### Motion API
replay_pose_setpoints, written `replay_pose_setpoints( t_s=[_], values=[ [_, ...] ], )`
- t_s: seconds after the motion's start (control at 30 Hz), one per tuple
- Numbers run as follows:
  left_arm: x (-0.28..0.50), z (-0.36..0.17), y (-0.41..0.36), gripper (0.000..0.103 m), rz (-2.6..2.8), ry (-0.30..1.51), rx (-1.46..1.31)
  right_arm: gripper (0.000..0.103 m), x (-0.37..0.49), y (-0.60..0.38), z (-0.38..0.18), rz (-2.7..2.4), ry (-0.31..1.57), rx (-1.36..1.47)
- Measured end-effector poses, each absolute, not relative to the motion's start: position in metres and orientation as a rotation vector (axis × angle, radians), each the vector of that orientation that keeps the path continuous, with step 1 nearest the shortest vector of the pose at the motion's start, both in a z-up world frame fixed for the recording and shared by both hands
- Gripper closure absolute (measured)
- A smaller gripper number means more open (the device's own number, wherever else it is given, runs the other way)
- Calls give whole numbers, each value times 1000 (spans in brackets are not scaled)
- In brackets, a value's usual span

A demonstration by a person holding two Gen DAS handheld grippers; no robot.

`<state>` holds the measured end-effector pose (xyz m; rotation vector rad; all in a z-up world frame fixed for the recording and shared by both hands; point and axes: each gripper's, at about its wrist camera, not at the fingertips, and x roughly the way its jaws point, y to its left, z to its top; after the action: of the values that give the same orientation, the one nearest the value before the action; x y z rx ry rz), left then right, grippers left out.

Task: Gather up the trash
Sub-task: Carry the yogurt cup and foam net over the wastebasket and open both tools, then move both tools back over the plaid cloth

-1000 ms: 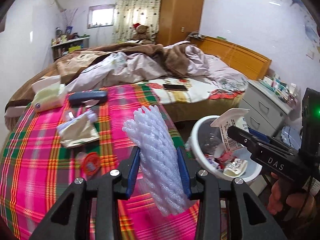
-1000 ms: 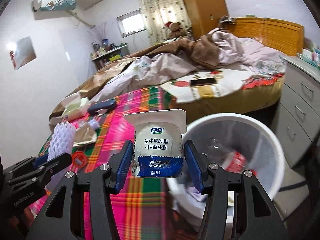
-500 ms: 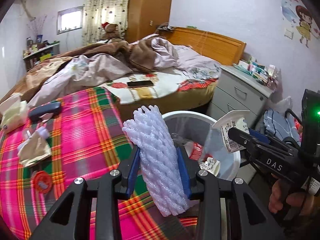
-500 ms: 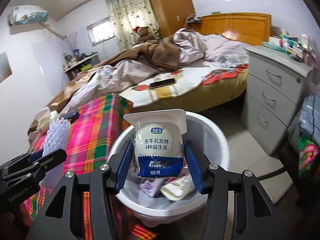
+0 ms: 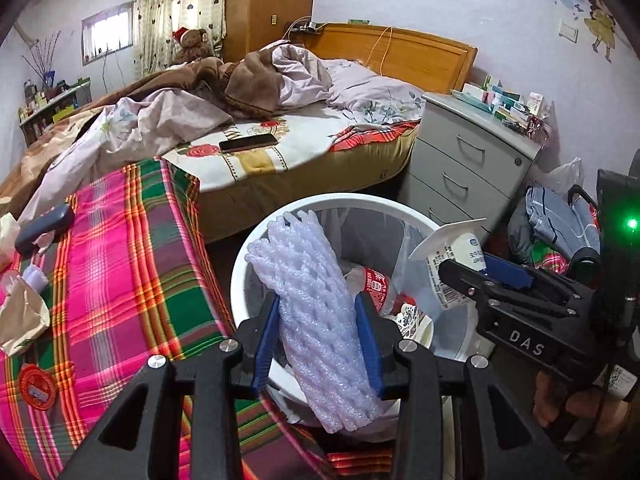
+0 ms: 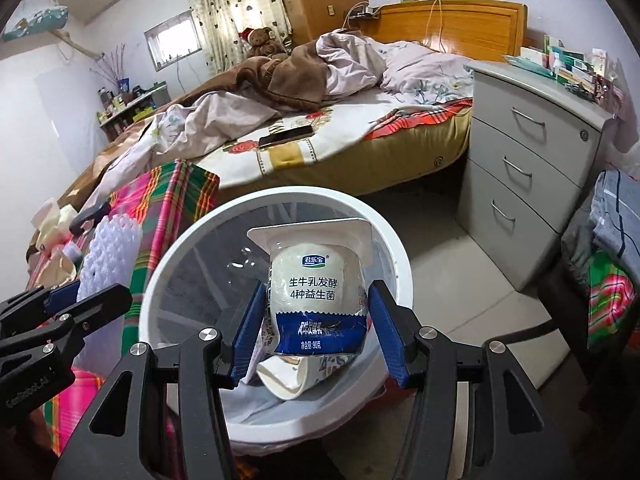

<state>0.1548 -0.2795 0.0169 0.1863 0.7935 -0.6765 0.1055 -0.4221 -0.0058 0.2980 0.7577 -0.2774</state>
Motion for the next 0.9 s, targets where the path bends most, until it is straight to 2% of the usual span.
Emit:
replay_pose_setpoints(
  t_s=[0.03, 0.1, 0.13, 0.23, 0.3, 0.9],
  values=[
    [154, 17, -280, 58, -683, 786, 187, 48, 106, -423, -6, -275, 761, 296],
    [154, 17, -280, 45, -679, 781, 185, 48, 107, -424, -8, -268, 768, 294],
    [155, 16, -280, 43, -675, 785, 181, 48, 106, -424, -8, -268, 771, 294],
    [159, 15, -276, 41, -679, 798, 159, 45, 105, -426, -9, -277, 768, 300],
    [159, 15, -273, 40, -670, 797, 156, 36, 104, -427, -8, -278, 763, 311],
    [143, 32, -223, 39, -618, 751, 100, 36, 96, -398, 11, -248, 707, 299]
  ],
)
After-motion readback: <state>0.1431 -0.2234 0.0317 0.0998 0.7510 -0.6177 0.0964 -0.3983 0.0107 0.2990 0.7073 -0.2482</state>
